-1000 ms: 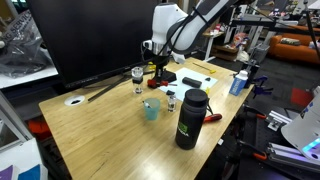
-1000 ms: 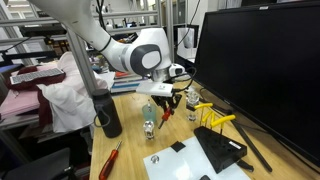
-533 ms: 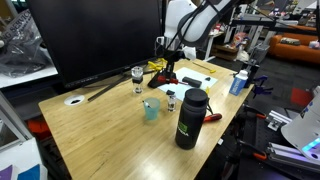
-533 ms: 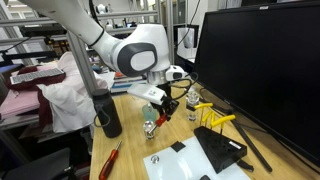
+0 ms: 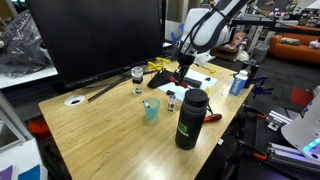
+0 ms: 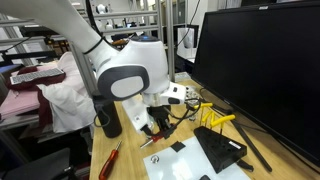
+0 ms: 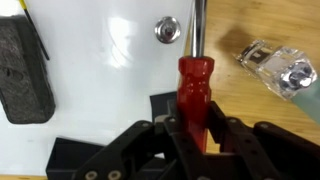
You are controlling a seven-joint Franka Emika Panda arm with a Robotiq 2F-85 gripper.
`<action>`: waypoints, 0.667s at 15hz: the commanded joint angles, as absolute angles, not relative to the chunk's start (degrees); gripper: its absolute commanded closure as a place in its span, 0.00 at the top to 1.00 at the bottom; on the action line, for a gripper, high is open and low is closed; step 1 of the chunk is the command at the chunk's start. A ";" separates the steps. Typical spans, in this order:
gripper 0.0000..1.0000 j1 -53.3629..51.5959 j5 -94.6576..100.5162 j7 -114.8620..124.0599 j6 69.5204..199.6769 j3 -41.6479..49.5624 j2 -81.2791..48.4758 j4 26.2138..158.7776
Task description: Move the screw driver slightly to the right
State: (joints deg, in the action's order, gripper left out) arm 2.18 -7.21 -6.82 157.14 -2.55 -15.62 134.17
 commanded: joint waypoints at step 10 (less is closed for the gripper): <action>0.08 -2.43 -1.76 17.68 167.99 9.74 -18.50 143.30</action>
